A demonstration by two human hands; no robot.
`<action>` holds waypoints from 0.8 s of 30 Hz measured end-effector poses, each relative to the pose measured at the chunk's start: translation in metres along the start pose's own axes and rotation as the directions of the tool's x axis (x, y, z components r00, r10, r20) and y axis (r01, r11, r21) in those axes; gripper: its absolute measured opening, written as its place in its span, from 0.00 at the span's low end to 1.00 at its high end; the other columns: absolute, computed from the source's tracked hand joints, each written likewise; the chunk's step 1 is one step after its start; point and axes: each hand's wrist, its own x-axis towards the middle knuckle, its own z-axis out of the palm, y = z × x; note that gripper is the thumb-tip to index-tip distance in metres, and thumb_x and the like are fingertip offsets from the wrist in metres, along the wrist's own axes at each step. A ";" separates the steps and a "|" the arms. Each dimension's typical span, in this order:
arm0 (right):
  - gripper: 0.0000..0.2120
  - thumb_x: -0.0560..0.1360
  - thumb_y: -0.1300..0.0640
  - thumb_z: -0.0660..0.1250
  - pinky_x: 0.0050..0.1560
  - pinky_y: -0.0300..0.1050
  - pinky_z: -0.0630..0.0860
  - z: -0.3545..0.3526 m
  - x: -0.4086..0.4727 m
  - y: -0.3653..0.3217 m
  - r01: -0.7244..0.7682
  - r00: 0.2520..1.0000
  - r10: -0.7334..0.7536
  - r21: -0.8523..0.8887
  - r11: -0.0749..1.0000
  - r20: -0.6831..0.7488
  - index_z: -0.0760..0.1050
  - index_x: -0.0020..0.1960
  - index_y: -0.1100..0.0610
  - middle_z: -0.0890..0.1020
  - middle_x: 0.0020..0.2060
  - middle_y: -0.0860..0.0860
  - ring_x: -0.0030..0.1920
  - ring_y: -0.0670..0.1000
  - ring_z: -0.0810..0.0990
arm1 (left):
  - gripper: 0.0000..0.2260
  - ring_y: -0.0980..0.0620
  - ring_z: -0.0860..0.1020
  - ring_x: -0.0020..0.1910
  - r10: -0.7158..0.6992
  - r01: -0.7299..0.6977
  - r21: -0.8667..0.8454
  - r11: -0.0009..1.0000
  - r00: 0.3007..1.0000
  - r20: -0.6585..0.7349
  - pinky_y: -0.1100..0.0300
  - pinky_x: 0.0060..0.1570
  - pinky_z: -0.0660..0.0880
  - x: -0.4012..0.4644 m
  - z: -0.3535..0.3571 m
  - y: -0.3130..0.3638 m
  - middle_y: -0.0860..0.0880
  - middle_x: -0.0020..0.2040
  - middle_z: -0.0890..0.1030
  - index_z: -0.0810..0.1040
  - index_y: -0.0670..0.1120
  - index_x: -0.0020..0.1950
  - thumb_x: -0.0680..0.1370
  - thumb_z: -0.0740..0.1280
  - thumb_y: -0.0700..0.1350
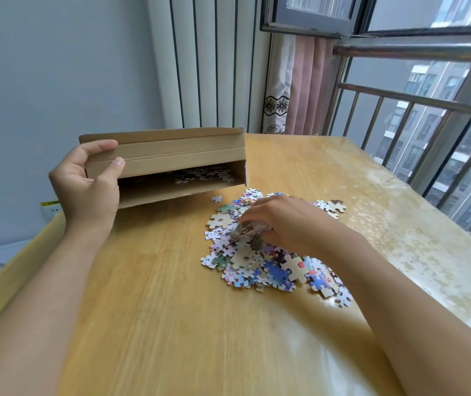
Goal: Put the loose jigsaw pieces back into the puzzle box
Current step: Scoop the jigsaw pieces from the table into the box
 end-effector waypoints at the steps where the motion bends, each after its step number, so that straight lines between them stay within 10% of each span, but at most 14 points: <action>1: 0.24 0.76 0.60 0.69 0.57 0.51 0.77 0.000 -0.002 0.001 -0.002 1.000 0.002 0.037 0.999 0.008 0.74 0.71 0.46 0.77 0.67 0.46 0.63 0.52 0.77 | 0.09 0.65 0.78 0.46 0.001 -0.001 -0.004 1.000 1.000 -0.002 0.72 0.52 0.72 0.000 0.000 0.001 0.59 0.46 0.82 0.83 0.52 0.52 0.74 0.72 0.40; 10: 0.44 0.67 0.46 0.74 0.61 0.56 0.77 0.002 -0.011 0.002 -0.114 0.983 0.098 0.093 0.989 0.158 0.57 0.78 0.36 0.64 0.75 0.44 0.71 0.52 0.68 | 0.10 0.62 0.80 0.53 0.017 -0.017 -0.031 0.999 1.000 -0.003 0.69 0.57 0.73 0.000 -0.001 0.003 0.59 0.48 0.83 0.83 0.52 0.51 0.74 0.72 0.39; 21: 0.26 0.76 0.56 0.67 0.43 0.46 0.77 -0.001 -0.004 0.003 -0.088 0.995 0.090 -0.058 0.994 0.037 0.71 0.72 0.42 0.78 0.63 0.45 0.47 0.46 0.72 | 0.11 0.61 0.80 0.52 0.032 -0.032 -0.026 0.999 0.999 -0.012 0.65 0.59 0.74 0.000 -0.001 0.004 0.59 0.48 0.83 0.83 0.56 0.49 0.73 0.72 0.40; 24: 0.32 0.75 0.52 0.70 0.49 0.49 0.80 0.003 -0.004 0.004 -0.121 0.992 0.121 -0.025 0.992 0.029 0.64 0.77 0.44 0.76 0.67 0.46 0.54 0.49 0.75 | 0.11 0.62 0.80 0.51 0.034 -0.035 -0.025 0.999 0.999 -0.010 0.66 0.59 0.74 0.000 -0.002 0.005 0.60 0.47 0.83 0.82 0.56 0.48 0.74 0.72 0.40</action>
